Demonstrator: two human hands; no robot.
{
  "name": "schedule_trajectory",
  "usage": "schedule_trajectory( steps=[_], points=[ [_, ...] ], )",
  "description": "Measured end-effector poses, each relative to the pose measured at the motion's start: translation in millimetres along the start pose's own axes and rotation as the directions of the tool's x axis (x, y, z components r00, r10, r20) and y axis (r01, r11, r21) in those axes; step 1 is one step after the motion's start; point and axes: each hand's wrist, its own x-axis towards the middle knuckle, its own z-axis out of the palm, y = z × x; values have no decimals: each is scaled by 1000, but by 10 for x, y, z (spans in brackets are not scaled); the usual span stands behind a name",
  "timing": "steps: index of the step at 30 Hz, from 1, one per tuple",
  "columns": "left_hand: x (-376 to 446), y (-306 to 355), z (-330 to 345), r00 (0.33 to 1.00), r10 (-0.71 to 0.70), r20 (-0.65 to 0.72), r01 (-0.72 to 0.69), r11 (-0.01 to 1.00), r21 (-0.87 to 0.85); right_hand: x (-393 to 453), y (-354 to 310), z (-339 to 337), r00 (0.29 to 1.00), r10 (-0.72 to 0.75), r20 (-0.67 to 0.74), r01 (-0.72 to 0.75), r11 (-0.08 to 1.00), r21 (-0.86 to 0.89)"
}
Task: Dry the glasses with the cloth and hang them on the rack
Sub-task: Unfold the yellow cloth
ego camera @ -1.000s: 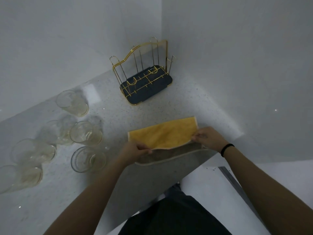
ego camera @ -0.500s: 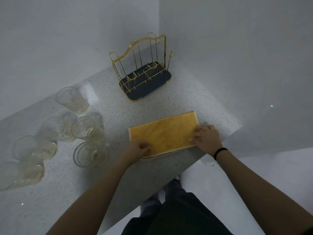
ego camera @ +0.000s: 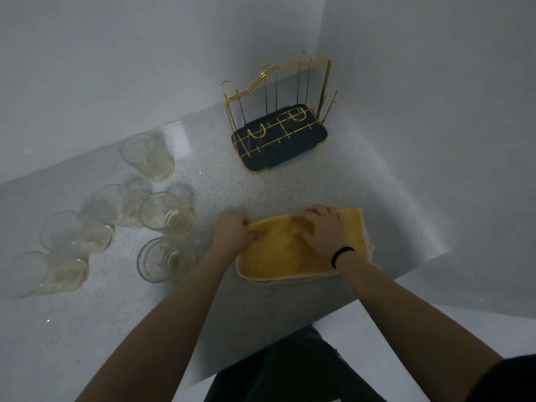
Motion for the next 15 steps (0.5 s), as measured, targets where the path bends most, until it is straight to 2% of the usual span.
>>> schedule_trajectory(
  steps=[3, 5, 7, 9, 11, 13, 15],
  points=[
    [-58, 56, -147, 995, -6, 100, 25, 982, -185, 164, -69, -41, 994, -82, 69, 80, 996, 23],
    [-122, 71, -265, 991, 18, 133, 25, 949, -313, 290, -191, -89, 956, -131, 264, 98, 986, 133],
    [-201, 90, -399, 991, 46, 123, 12, 901, -434, 371, -324, -201, 881, -120, 457, 28, 979, 203],
    [-289, 48, -515, 999, 19, 39, 7, 805, -593, 436, -465, -367, 787, -117, 605, -18, 977, 213],
    [-393, 2, -586, 995, -49, -83, -18, 754, -656, 473, -570, -523, 727, -119, 676, -143, 937, 319],
    [-520, -63, -596, 968, -111, -226, -78, 721, -688, 484, -681, -591, 674, -150, 724, -327, 817, 474],
    [-687, -159, -575, 904, -144, -402, -178, 728, -662, 461, -791, -576, 662, -181, 728, -438, 695, 571]
  ],
)
